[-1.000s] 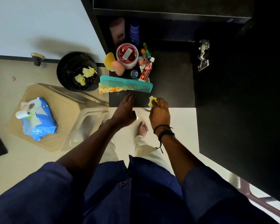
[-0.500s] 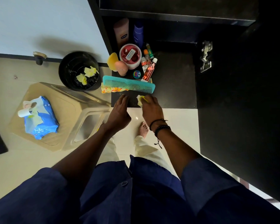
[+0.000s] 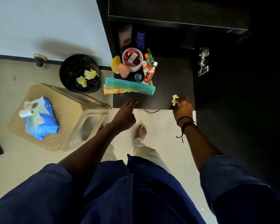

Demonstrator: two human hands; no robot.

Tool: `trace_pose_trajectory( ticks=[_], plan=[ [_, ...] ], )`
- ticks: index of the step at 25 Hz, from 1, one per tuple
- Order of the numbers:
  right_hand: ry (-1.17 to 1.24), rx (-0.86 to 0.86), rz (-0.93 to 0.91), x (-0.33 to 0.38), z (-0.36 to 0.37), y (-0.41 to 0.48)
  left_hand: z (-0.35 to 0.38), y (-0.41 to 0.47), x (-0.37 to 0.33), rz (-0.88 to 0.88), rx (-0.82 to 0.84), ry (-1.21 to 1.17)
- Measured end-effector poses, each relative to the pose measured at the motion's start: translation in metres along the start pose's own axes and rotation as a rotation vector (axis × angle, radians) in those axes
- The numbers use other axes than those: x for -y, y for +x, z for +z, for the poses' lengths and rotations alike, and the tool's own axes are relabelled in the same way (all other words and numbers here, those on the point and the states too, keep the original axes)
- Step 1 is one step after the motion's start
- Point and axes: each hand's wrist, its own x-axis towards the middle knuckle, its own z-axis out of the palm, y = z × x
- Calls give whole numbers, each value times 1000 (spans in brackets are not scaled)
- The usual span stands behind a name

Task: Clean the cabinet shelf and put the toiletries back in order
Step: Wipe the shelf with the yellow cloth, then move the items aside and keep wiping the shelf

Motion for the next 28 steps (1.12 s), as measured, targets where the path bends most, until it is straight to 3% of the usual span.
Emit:
trace_pose_trajectory(
  ticks=[5, 11, 17, 21, 24, 26, 28],
  plan=[
    [357, 20, -91, 47, 21, -26, -22, -11, 9, -20, -19, -37],
    [787, 171, 127, 128, 30, -40, -64, -36, 38, -99, -123, -87],
    [988, -127, -111, 204, -61, -50, -115, -27, 12, 92, -288, -187],
    [909, -437, -387, 225, -119, -58, -148, -11, -24, 157, -339, -265],
    [608, -691, -571, 224, -139, -35, -155, 0, -34, 241, -351, -282],
    [417, -738, -623, 220, -144, -9, -152, 8, -33, 270, -330, -276],
    [295, -665, -605, 217, -141, 9, -145, 17, -30, 243, -311, -247]
  ],
)
